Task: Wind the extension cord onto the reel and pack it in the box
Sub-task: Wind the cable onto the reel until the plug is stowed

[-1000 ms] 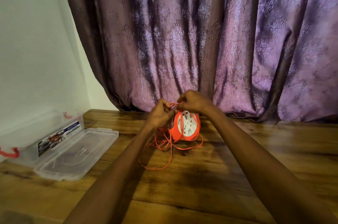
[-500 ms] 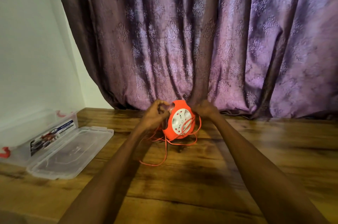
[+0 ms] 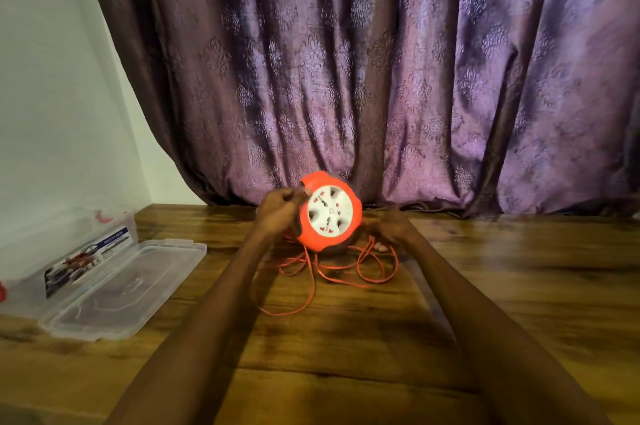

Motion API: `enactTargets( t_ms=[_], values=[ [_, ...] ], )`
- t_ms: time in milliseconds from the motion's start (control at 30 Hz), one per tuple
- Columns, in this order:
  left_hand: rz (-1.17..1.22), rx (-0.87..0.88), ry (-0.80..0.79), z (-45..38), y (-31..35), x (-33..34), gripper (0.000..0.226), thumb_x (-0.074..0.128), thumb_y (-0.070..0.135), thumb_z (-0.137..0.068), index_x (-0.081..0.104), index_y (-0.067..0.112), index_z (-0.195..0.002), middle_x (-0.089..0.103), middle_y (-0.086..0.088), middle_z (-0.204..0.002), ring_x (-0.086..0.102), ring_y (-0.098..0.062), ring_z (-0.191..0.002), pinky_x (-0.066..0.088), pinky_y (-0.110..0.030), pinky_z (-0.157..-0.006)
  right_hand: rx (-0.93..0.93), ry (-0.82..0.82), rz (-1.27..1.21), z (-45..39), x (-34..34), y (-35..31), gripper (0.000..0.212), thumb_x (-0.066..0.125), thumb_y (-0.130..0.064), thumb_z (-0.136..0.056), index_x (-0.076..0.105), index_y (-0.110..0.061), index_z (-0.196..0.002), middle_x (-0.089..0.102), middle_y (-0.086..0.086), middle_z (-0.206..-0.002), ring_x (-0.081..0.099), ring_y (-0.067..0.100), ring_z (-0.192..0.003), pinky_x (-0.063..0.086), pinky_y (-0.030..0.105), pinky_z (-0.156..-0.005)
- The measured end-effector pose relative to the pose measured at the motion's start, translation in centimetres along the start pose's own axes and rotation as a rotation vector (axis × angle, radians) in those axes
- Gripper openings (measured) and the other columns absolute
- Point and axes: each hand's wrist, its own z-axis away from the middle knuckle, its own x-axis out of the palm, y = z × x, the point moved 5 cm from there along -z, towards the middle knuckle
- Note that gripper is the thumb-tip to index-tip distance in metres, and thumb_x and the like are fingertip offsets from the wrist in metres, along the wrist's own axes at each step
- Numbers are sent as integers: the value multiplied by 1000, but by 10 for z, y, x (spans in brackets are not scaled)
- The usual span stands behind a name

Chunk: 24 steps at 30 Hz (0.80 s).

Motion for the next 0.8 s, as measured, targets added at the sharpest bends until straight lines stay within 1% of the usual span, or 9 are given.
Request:
enactTargets(
  t_ms=[100, 200, 267, 367, 467, 500, 600, 700, 800],
  values=[
    [433, -75, 77, 7, 6, -13, 33, 61, 27, -94, 59, 11, -65, 46, 6, -44, 37, -6, -35, 31, -18, -42, -55, -2, 243, -3, -2, 11, 27, 61, -24, -83, 69, -4, -67, 60, 11, -55, 51, 19, -43, 43, 33, -48],
    [547, -125, 72, 4, 10, -21, 27, 64, 33, -92, 66, 9, -80, 56, -10, -62, 48, -15, -48, 38, -23, -49, -217, 116, 363, -4, -16, -10, 20, 61, -31, -80, 65, -22, -63, 69, 2, -70, 61, 16, -67, 51, 34, -65],
    [549, -155, 29, 1, 13, -20, 32, 67, 38, -88, 72, 7, -93, 68, -15, -78, 62, -23, -62, 50, -32, -53, -354, 177, 103, 3, -27, -43, 14, 63, -28, -91, 75, -23, -86, 75, 4, -88, 64, 13, -81, 55, 38, -76],
    [561, -150, -65, 0, 25, -10, 26, 62, 29, -93, 70, 6, -99, 72, -5, -67, 67, -13, -53, 50, -24, -42, -354, 24, -341, 16, -33, -89, 23, 58, -33, -98, 68, -19, -112, 70, 3, -90, 60, 14, -76, 53, 28, -61],
    [540, -140, -138, -2, 32, 6, 35, 64, 31, -92, 70, -1, -106, 74, -10, -75, 68, -16, -57, 54, -25, -49, -424, -93, -361, 22, -37, -113, 37, 65, -17, -93, 60, -13, -130, 69, 3, -106, 64, 11, -86, 56, 27, -77],
    [547, -140, -150, -5, 31, 11, 37, 65, 32, -91, 70, -2, -107, 75, -13, -80, 69, -19, -60, 56, -28, -53, -427, -105, -357, 22, -39, -114, 40, 66, -12, -92, 58, -10, -131, 68, 4, -109, 65, 9, -87, 55, 27, -81],
    [539, -109, -169, -4, 42, 27, 33, 65, 33, -91, 73, 3, -101, 75, -14, -86, 68, -20, -64, 58, -32, -64, -386, -66, -473, 21, -51, -102, 38, 66, -8, -90, 60, -4, -128, 70, 9, -106, 66, 9, -78, 56, 24, -72],
    [559, -85, -208, -5, 45, 42, 32, 67, 36, -89, 73, 6, -102, 73, -16, -93, 66, -22, -71, 56, -34, -71, -346, -15, -655, 18, -61, -83, 38, 68, -10, -88, 64, -9, -125, 72, 13, -113, 67, 20, -91, 56, 35, -81],
    [548, -82, -278, -4, 44, 57, 20, 68, 30, -89, 71, 12, -99, 66, -15, -87, 60, -19, -67, 55, -31, -61, -275, 99, -823, 14, -76, -61, 40, 69, -11, -83, 65, -5, -122, 73, 13, -107, 64, 28, -97, 55, 36, -80]
  ],
)
